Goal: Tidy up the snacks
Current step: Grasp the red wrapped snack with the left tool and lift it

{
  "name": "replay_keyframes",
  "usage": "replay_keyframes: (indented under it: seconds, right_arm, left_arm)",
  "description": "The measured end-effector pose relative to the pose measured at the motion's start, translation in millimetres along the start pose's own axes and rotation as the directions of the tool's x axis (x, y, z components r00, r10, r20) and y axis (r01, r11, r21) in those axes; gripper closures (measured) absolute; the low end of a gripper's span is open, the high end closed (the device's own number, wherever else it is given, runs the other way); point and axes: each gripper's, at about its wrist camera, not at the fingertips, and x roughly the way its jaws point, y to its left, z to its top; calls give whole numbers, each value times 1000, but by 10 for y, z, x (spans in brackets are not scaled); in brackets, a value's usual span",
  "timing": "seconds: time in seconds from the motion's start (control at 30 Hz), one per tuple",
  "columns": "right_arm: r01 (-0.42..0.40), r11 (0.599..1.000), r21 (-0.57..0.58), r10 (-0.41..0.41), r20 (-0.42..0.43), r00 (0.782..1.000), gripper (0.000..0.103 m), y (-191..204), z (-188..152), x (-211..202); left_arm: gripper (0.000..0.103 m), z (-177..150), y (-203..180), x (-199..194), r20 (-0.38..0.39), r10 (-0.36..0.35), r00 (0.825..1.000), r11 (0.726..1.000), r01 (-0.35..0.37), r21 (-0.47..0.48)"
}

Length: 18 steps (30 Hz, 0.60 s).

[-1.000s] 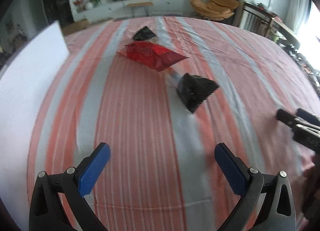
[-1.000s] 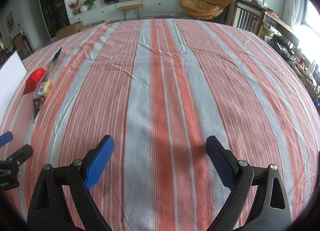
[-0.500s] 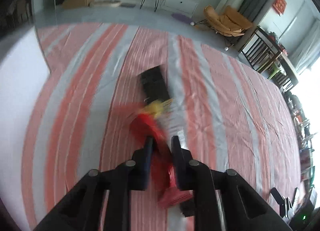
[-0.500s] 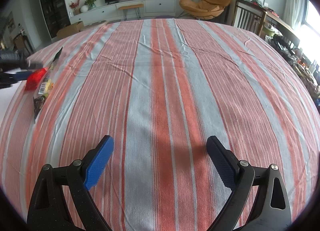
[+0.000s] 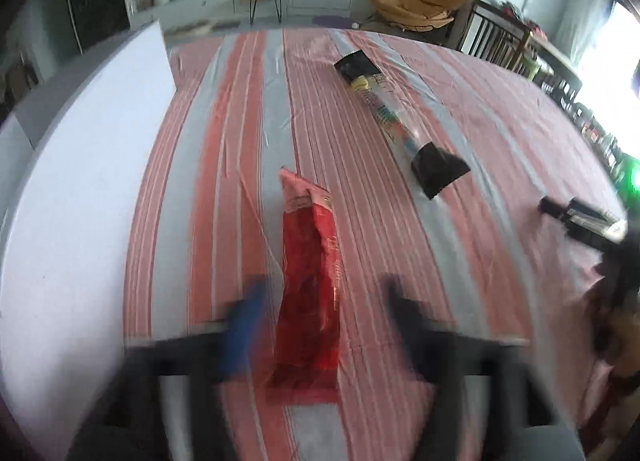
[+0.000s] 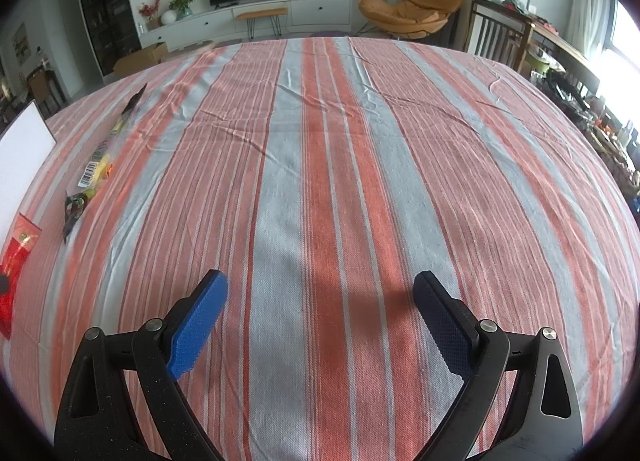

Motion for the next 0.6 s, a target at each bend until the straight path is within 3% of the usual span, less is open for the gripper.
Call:
replay_keyframes:
  seconds: [0.07, 0.13, 0.23, 0.4, 0.6]
  right_arm:
    - [0, 1000, 0, 0, 0, 1000, 7, -3, -1, -1]
    - [0, 1000, 0, 0, 0, 1000, 7, -3, 0, -1]
    - [0, 1000, 0, 0, 0, 1000, 7, 0, -1, -3]
    - [-1, 1000, -4, 1, -1, 1000, 5, -1, 1, 7]
    - [10, 1000, 10, -10, -6, 1000, 5, 7, 10, 13]
  left_arm:
    - [19, -26, -59, 63, 51, 50, 997, 999, -51, 20]
    - [20, -36, -43, 199, 35, 70, 997, 998, -70, 5]
    - [12, -73, -1, 243, 82, 83, 993, 996, -81, -34]
    - [3, -60, 17, 274, 72, 95, 993, 995, -92, -41]
    - [2, -41, 16, 305, 66, 100, 993, 994, -97, -47]
